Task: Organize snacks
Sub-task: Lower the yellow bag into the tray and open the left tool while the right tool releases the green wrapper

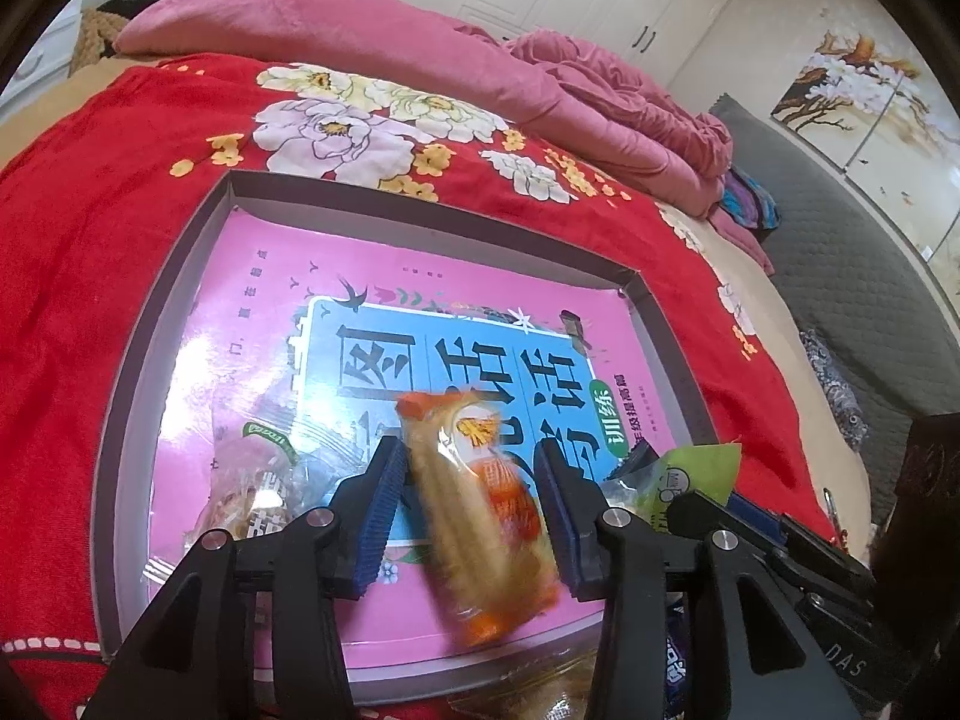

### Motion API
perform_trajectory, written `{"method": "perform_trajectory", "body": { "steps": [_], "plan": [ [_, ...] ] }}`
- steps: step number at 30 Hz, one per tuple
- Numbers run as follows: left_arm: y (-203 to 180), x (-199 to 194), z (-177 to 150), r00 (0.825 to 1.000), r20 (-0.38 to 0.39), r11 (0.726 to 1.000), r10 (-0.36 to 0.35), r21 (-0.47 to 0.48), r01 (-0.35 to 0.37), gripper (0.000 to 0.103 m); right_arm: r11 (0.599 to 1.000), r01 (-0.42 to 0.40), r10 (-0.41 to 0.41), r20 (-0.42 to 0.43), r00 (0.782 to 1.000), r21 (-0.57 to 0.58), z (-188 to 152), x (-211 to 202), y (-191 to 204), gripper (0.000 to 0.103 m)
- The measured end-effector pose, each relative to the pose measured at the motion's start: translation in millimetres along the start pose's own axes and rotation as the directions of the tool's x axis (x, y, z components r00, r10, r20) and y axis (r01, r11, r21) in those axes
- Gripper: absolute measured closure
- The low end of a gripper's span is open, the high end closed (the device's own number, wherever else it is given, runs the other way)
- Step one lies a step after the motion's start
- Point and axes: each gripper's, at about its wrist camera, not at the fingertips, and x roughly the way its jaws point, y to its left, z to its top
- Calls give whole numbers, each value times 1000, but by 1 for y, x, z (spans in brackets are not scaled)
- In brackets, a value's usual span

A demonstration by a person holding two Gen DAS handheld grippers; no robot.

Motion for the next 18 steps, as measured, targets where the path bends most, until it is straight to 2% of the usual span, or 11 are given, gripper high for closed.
{"method": "perform_trajectory", "body": {
  "steps": [6,8,12,14,18],
  "plan": [
    [1,-1,1,1000,3,1000,-4,1,4,55,1000,3,-3,12,1000,3,1,-2,-2,62],
    [1,-3,1,1000,6,1000,-8,-1,8,48,1000,5,-5,14,1000,5,1,-2,-3,60],
    [3,-10,2,999,28,1000,-16,-9,16,45,1000,7,-7,21,1000,10,2,-3,-5,59],
    [5,-14,3,999,43,1000,-14,-16,14,40,1000,13,-13,23,1000,6,2,-4,-5,58],
    [7,-22,5,997,66,999,-29,-23,31,39,1000,16,-16,29,999,7,2,-6,-6,55]
  ]
}}
